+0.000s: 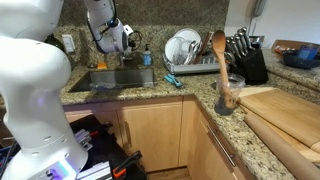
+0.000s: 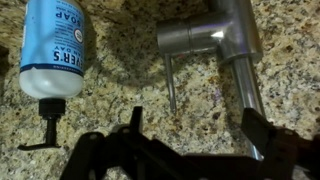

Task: Open the tap

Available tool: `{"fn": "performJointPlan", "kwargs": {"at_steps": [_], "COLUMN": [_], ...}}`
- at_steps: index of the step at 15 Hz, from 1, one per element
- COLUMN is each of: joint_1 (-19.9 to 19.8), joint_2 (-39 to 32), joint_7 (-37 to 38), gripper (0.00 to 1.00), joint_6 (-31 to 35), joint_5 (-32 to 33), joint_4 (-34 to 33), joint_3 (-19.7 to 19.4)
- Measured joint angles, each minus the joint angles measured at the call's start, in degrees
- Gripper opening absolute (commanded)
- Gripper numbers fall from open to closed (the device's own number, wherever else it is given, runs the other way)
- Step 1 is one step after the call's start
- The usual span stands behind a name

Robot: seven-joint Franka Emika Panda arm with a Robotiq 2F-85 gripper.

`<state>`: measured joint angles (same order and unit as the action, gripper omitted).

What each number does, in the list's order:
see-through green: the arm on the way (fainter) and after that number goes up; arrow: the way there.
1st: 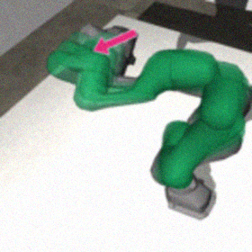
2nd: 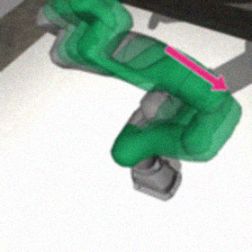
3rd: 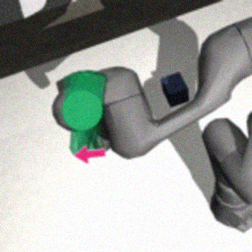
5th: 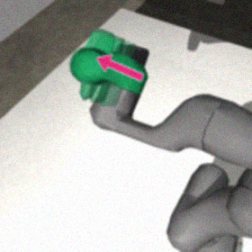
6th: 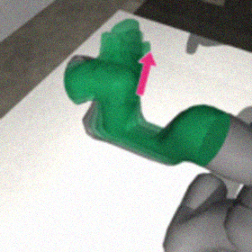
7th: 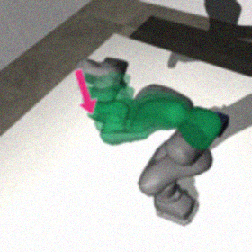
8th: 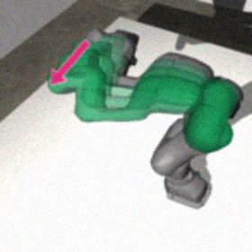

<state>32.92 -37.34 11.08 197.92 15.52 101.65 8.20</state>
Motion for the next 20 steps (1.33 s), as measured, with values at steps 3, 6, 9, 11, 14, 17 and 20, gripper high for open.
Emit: {"fn": "performJointPlan", "kwargs": {"at_steps": [3, 6, 9, 11, 14, 17, 20], "joint_1": [-0.1, -0.1, -0.9, -1.7, -1.7, -1.8, -2.1], "joint_2": [-2.1, -5.1, -5.6, -6.6, -9.5, -10.2, -11.5], "joint_7": [-0.4, -0.4, -2.1, -4.1, -5.9, -6.1, -6.4], "gripper": [1.0, 1.0, 1.0, 1.0, 1.0, 1.0, 1.0], "joint_6": [0.0, 0.0, -0.1, -0.3, -0.2, -0.2, -0.1], "joint_5": [-0.3, -0.3, -1.1, -1.9, -2.9, -3.1, -4.0], "joint_4": [-2.7, -6.2, -6.6, -7.1, -9.2, -9.8, -11.8], "joint_3": [-0.2, -0.6, 1.2, 2.6, 2.7, 3.0, 3.5]}}
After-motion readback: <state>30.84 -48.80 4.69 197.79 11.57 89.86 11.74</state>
